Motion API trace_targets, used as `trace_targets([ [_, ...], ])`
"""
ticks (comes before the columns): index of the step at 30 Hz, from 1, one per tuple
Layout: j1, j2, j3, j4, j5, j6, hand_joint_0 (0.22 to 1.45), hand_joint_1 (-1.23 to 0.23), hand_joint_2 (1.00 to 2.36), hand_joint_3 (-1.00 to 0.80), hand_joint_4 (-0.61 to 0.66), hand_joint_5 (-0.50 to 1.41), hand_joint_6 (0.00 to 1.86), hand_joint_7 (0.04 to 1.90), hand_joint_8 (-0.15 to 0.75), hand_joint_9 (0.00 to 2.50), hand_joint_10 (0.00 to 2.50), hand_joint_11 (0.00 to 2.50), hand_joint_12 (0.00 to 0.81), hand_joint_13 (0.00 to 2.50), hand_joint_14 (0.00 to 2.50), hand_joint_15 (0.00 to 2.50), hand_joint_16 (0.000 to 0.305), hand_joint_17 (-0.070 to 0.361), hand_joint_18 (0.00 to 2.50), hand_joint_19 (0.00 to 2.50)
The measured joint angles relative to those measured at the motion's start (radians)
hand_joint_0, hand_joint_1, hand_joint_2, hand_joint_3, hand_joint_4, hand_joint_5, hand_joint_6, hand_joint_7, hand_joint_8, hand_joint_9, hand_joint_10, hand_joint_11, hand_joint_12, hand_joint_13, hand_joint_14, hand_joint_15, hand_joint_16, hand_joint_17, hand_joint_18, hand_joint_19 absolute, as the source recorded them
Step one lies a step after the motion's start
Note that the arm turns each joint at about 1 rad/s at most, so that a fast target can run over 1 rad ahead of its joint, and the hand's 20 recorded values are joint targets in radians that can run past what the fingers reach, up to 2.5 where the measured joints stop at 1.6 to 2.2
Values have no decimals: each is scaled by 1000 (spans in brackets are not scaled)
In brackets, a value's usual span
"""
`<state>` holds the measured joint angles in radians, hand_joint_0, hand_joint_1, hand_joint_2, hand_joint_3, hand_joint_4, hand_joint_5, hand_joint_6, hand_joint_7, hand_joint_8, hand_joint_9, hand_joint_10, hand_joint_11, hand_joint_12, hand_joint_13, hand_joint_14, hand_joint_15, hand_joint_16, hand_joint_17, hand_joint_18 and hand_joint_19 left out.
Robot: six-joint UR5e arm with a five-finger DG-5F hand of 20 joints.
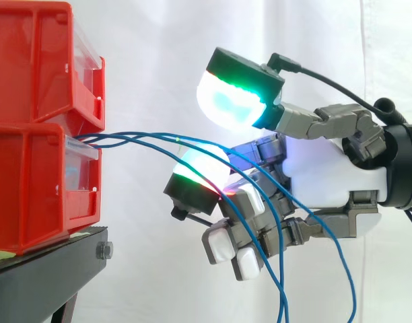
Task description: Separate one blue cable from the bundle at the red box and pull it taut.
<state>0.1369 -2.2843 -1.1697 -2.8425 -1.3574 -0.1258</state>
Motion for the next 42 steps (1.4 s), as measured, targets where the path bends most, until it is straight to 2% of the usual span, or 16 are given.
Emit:
trace_targets([
  [4,0,0,4,-1,1,0,637,-851,1014,-362,204,-194,847,1414,299,876,29,767,374,901,22,565,56,127,730,733],
  [6,0,-1,5,-1,1,0,695,-929,1005,-445,207,-200,853,1405,295,859,30,763,364,886,21,543,56,127,730,697],
  [13,0,0,7,-2,-1,0,801,-937,1006,-436,184,-207,871,1413,283,862,27,789,358,892,22,533,55,123,742,666],
  [14,0,0,7,-3,-1,0,806,-940,1000,-488,168,-217,872,1393,260,794,29,767,357,848,21,520,55,124,725,644],
  [16,0,0,7,-4,-1,0,739,-994,1000,-500,153,-227,866,1393,247,731,26,759,358,779,20,494,56,126,722,606],
  [18,0,0,7,-4,-2,0,553,-1051,1000,-500,146,-230,864,1356,250,693,29,757,375,733,20,488,59,133,684,604],
  [19,0,-1,7,-4,-2,0,460,-1025,1000,-500,157,-221,862,1314,271,702,27,758,399,740,19,479,64,145,705,593],
  [20,0,-1,7,-4,-2,0,446,-1022,1000,-500,164,-217,857,1314,277,703,27,747,404,740,18,475,66,148,708,600],
  [22,0,0,7,-4,-2,0,378,-873,1000,-500,172,-185,823,1272,314,744,25,690,427,770,19,469,73,163,750,620],
  [23,0,0,7,-4,-2,0,391,-671,1000,-500,156,-154,779,1283,313,796,21,635,436,813,19,482,72,163,756,654],
  [24,0,0,7,-3,-2,0,451,-476,1000,-500,105,-112,710,1389,297,890,24,601,417,843,19,488,66,148,735,712],
  [26,0,0,7,-3,-2,0,537,-371,1000,-500,58,-84,662,1461,275,981,25,617,379,898,20,516,57,128,738,775],
  [29,0,0,7,-2,-1,0,616,-400,1000,-500,127,-81,654,1527,272,1008,25,639,366,928,22,531,54,121,753,796],
  [30,0,0,7,-1,-1,0,621,-432,1001,-491,166,-95,686,1484,285,1014,25,654,371,931,23,538,55,123,761,789],
  [34,0,0,8,0,-1,0,600,-472,1021,-287,190,-122,741,1416,307,1009,28,701,380,938,21,552,55,125,755,797],
  [42,0,-1,9,-1,-2,0,583,-669,1024,-214,218,-177,801,1405,304,943,29,745,390,919,23,560,58,130,753,778],
])
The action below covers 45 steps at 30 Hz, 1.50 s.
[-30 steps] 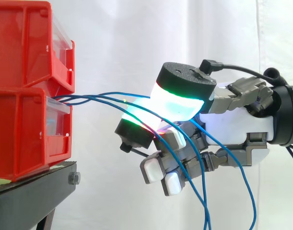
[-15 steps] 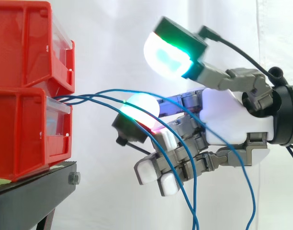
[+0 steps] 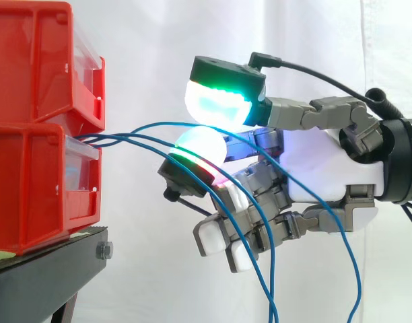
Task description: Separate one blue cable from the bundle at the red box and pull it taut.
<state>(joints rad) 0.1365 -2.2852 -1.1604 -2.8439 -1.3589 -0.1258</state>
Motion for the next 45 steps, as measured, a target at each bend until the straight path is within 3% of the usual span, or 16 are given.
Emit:
trace_targets([
  [7,-5,0,-1,-9,0,0,618,-738,1025,-187,158,-207,845,1373,298,884,29,754,380,894,22,543,58,131,738,748],
  [12,-5,0,-1,-12,1,0,645,-770,1032,-93,-63,-209,854,1483,287,931,29,772,369,914,21,546,56,127,750,747],
  [19,-2,0,-1,-17,6,5,697,-777,1032,-122,-226,-215,871,1533,265,1031,30,814,353,962,22,548,54,122,764,741],
  [22,0,0,-1,-24,6,17,707,-776,1029,-153,-244,-217,871,1563,269,1156,32,888,350,1013,21,560,53,119,780,751],
  [26,1,0,-2,-33,4,52,732,-762,1028,-164,-212,-220,871,1746,251,1295,31,973,352,1070,21,567,53,118,819,761],
  [35,1,0,-12,-53,0,111,747,-752,1029,-151,-187,-220,886,1732,252,1384,31,1192,352,1178,25,668,52,117,846,761],
  [38,1,0,-16,-53,-1,122,742,-759,1029,-138,-173,-219,889,1715,270,1221,30,1065,352,1125,22,629,51,116,827,738],
  [41,0,0,-17,-55,-5,131,741,-768,1028,-143,-168,-217,889,1707,273,1033,27,787,348,1051,20,536,51,114,808,729],
  [45,-2,0,-17,-54,-7,135,741,-783,1026,-148,-191,-214,889,1692,232,680,13,359,337,714,11,266,48,108,686,672],
])
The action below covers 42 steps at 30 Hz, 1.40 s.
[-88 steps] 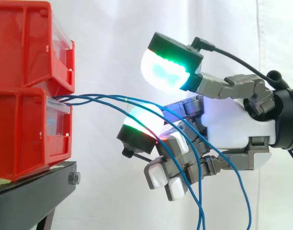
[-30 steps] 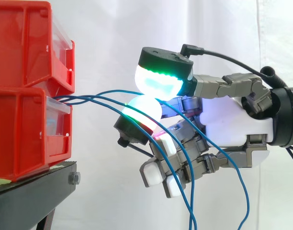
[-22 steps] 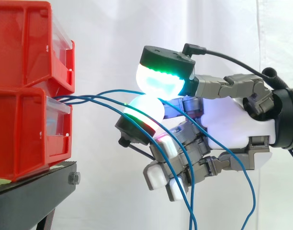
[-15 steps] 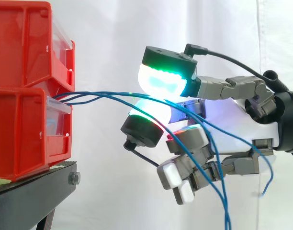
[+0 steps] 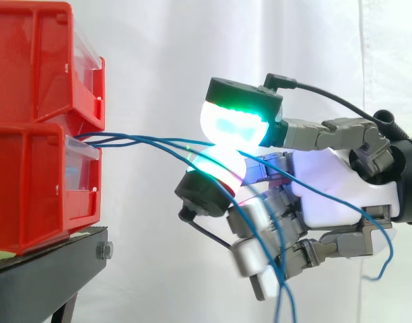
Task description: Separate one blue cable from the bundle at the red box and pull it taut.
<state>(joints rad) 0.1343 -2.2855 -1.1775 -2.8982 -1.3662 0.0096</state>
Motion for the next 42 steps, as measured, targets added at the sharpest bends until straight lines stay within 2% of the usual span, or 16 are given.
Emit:
trace_targets([
  [3,-2,0,0,1,0,1,736,-794,1026,-142,-189,-210,885,1707,189,437,3,80,330,621,7,173,46,103,644,612],
  [5,-2,0,0,0,0,1,735,-796,1027,-135,-192,-208,882,1719,174,370,0,0,318,570,5,130,45,100,610,595],
  [10,-3,0,0,-1,-2,0,731,-803,1028,-110,-171,-203,876,1752,143,257,0,0,315,530,4,110,44,99,587,573],
  [13,-4,1,1,-2,-3,0,734,-798,1027,-106,-145,-204,876,1766,189,476,2,71,321,567,7,136,44,99,580,577],
  [14,-4,1,1,-2,-3,-1,736,-793,1029,-105,-133,-205,877,1773,209,589,8,220,322,585,6,146,44,98,581,569],
  [16,-4,1,1,-2,-5,-3,737,-787,1028,-101,-140,-205,881,1761,223,654,12,322,321,593,6,146,43,97,581,555],
  [26,-8,1,11,-14,-32,-22,742,-783,1028,-82,-128,-203,888,1727,239,741,20,513,298,701,9,230,40,89,665,576],
  [29,-13,1,23,-34,-41,-43,742,-782,1028,-79,-124,-202,887,1735,245,804,21,641,299,721,10,248,39,88,661,561],
  [34,-19,1,35,-73,-45,-72,743,-784,1028,-75,-129,-200,886,1735,260,864,23,661,301,733,9,225,38,85,651,540],
  [42,-42,2,53,-137,-46,-94,742,-784,1028,-67,-123,-198,885,1741,272,912,23,734,305,750,10,248,37,84,648,554],
])
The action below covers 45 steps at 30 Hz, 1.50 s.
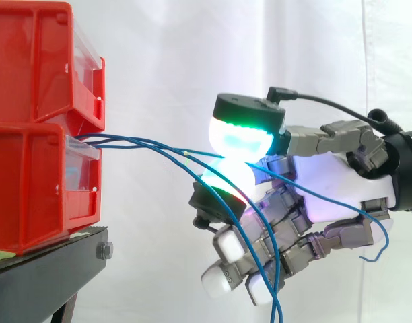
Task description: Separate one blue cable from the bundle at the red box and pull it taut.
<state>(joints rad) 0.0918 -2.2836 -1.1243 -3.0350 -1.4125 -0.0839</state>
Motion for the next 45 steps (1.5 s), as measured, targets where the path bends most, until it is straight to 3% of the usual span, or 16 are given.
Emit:
trace_targets([
  [5,-18,1,2,-12,-6,-36,745,-782,1028,-62,-124,-198,885,1742,274,938,26,844,300,878,16,375,35,80,726,625],
  [12,-30,3,3,-14,-34,-59,750,-779,1029,-57,-114,-197,885,1743,280,968,29,946,295,1072,20,602,34,76,785,689],
  [18,-31,8,13,-19,-42,-67,755,-775,1030,-56,-102,-196,883,1751,283,963,26,967,286,1329,24,1034,34,76,860,825],
  [23,-27,9,25,-28,-41,-67,756,-771,1031,-49,-97,-196,882,1752,287,976,27,1000,247,1425,13,1522,40,89,1097,1265],
  [24,-27,9,26,-29,-41,-67,758,-773,1031,-45,-94,-195,882,1749,290,994,28,1040,255,1467,0,1724,39,88,1147,1403],
  [25,-26,9,27,-30,-41,-68,759,-774,1030,-45,-91,-195,882,1750,289,1000,28,1066,258,1403,302,1683,38,85,1188,1506],
  [26,-25,9,28,-30,-41,-69,759,-774,1031,-44,-93,-195,882,1749,289,1002,28,1067,266,1391,340,1707,38,84,1190,1541],
  [27,-24,9,28,-31,-41,-70,761,-775,1030,-41,-88,-194,882,1749,291,1013,26,1089,270,1329,590,1658,37,84,1214,1618],
  [32,-19,9,29,-32,-40,-70,762,-779,1031,-37,-84,-192,883,1743,286,1115,19,1418,286,1207,947,1586,38,86,1201,1651],
  [36,-15,9,29,-41,-40,-66,760,-780,1029,-34,-86,-191,883,1741,269,1184,12,1592,303,1187,788,1591,41,92,1144,1579],
  [41,-12,9,29,-56,-40,-66,759,-782,1029,-35,-88,-190,883,1738,265,1262,5,1748,301,1189,759,1588,41,93,1132,1580],
  [42,-12,9,29,-58,-40,-66,759,-783,1029,-35,-86,-190,882,1743,256,1267,328,1786,302,1185,816,1584,41,92,1137,1597],
  [45,-12,9,29,-60,-40,-67,759,-784,1029,-35,-85,-190,883,1738,254,1251,379,1808,301,1184,872,1575,41,91,1144,1607],
])
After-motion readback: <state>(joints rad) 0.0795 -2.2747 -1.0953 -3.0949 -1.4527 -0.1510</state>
